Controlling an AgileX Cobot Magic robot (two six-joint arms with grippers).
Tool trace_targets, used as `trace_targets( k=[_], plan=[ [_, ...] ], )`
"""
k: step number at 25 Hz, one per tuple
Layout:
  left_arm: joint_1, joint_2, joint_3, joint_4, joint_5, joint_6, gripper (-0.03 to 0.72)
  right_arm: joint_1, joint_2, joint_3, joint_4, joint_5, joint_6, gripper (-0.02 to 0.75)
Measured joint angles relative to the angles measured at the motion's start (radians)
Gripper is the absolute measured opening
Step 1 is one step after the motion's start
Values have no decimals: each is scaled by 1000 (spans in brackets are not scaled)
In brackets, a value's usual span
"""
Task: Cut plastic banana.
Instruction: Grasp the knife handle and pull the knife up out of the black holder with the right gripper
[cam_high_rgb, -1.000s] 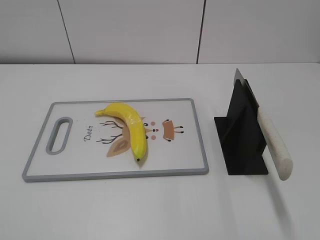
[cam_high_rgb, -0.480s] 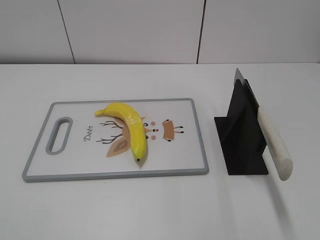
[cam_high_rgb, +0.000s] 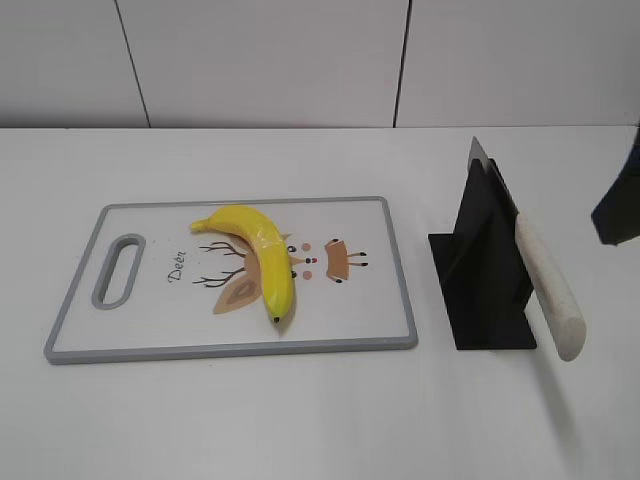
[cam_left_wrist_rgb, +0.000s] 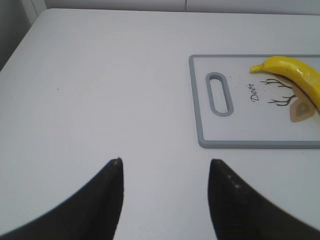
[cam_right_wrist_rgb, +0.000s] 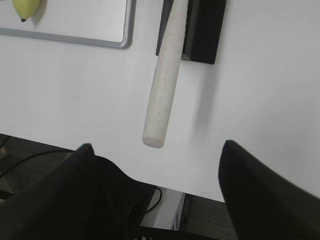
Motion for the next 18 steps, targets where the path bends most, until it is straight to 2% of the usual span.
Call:
trace_targets(
  k=[18],
  plan=[
    [0, 0, 0, 0, 0, 0, 506, 0, 436, -2, 39, -80, 23, 563]
  ],
)
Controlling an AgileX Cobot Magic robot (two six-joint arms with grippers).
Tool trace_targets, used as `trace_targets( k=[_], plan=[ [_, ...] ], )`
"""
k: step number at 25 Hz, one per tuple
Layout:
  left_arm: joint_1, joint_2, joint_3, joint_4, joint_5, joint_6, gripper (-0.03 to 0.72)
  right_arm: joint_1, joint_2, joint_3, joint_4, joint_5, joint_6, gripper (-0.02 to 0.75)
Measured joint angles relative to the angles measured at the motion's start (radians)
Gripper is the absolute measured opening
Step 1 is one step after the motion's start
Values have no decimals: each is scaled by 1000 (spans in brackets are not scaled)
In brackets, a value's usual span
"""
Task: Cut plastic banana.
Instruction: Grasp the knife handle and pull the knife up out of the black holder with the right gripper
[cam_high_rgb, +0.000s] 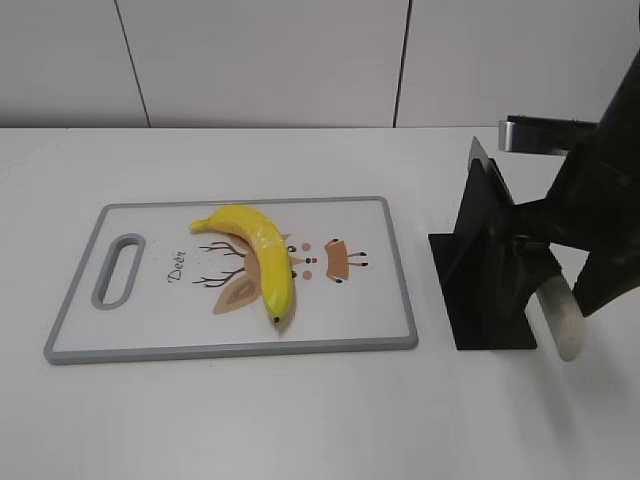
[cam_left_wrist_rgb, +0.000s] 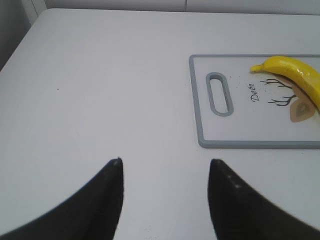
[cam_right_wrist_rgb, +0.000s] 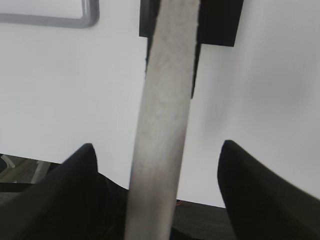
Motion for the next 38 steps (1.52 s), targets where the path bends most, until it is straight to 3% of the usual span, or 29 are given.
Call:
trace_targets(
  k=[5, 7, 9, 29, 38],
  plan=[
    [0, 0, 0, 0, 0, 0, 506, 0, 23, 0, 4, -3, 31, 445],
    [0, 0, 0, 0, 0, 0, 506, 0, 23, 0, 5, -3, 33, 330],
    [0, 0, 0, 0, 0, 0, 506, 0, 23, 0, 11, -3, 37, 162],
    [0, 0, 0, 0, 0, 0, 506, 0, -43, 0, 41, 1, 55, 171],
    [0, 0, 0, 0, 0, 0, 506, 0, -132, -4, -31, 3, 83, 169]
  ],
)
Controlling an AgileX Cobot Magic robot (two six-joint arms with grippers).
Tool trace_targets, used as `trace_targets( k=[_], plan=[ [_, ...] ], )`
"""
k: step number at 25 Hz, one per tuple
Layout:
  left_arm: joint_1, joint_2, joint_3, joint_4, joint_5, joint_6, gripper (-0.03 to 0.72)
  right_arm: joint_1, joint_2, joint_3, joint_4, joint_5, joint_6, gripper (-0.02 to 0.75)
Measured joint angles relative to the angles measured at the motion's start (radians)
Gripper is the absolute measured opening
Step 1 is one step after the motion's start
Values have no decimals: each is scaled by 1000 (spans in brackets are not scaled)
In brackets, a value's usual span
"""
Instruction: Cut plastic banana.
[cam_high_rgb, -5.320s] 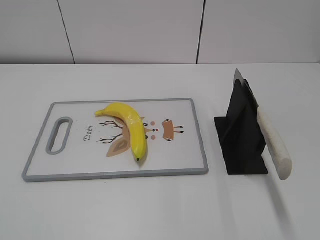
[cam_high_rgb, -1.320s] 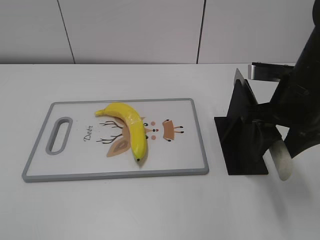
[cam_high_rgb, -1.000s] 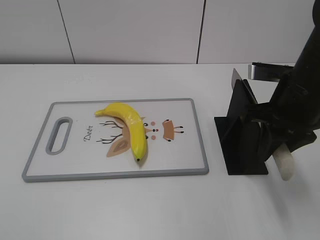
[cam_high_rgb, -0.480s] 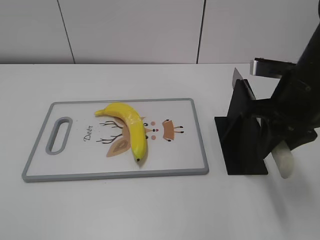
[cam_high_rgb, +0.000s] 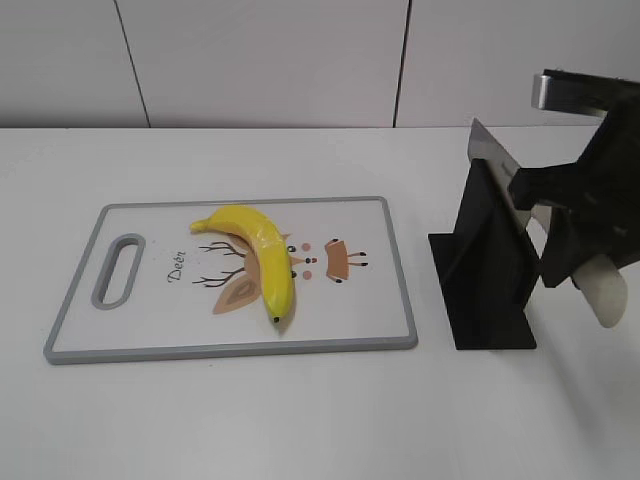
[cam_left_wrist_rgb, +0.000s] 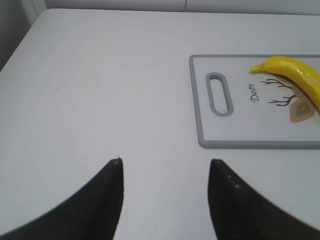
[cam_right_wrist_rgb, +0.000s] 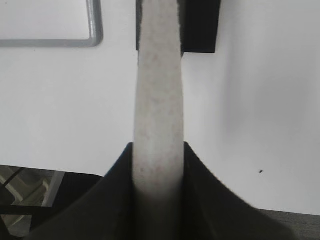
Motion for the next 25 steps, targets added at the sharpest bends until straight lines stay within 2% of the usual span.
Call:
trace_targets(
  k=[10, 18, 25],
  plan=[
    [0, 0, 0, 0, 0, 0, 506, 0, -109, -22, -59, 22, 27, 167],
    [0, 0, 0, 0, 0, 0, 506, 0, -147, -170, -74, 97, 23, 167],
    [0, 12, -1, -1, 0, 0, 506, 0, -139, -305, -75, 113, -154, 167]
  ],
)
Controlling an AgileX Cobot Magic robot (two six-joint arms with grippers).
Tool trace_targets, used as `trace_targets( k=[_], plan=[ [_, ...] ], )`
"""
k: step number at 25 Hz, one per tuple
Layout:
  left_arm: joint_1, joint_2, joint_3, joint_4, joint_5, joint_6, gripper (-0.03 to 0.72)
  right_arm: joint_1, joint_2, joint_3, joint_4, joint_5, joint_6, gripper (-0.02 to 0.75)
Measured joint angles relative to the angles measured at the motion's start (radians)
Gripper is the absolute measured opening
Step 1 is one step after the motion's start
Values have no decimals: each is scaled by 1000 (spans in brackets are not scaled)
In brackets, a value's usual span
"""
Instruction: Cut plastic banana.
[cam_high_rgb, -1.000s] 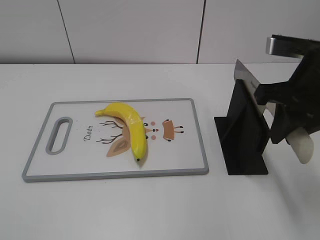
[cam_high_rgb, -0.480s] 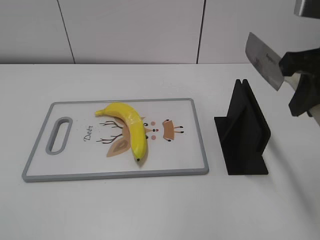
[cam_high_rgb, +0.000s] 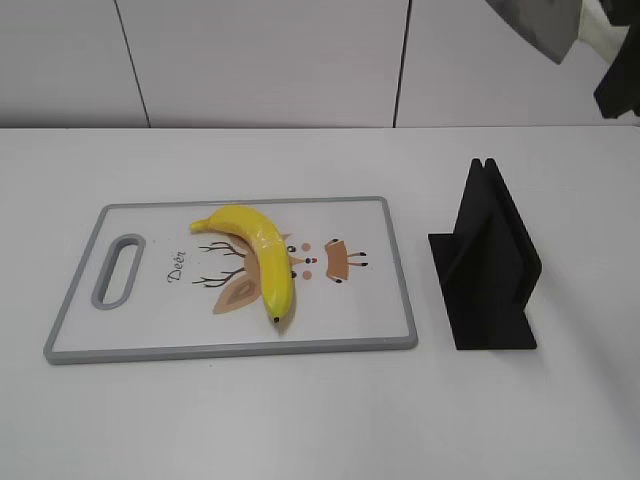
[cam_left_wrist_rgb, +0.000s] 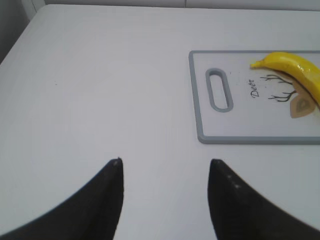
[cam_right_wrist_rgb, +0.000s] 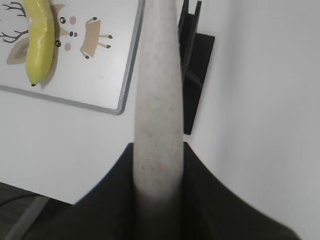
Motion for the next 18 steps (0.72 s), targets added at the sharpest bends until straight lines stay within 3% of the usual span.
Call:
trace_targets(
  k=[9, 15, 18],
  plan=[
    [0, 290, -81, -49, -66, 100, 506, 0, 115, -75, 6, 4, -455, 167],
    [0, 542, -197, -236, -149, 391, 506, 0, 250, -108, 91, 9, -803, 167],
    [0, 702, -281, -330, -140, 616, 506, 0, 333, -159, 122, 9, -908, 167]
  ],
)
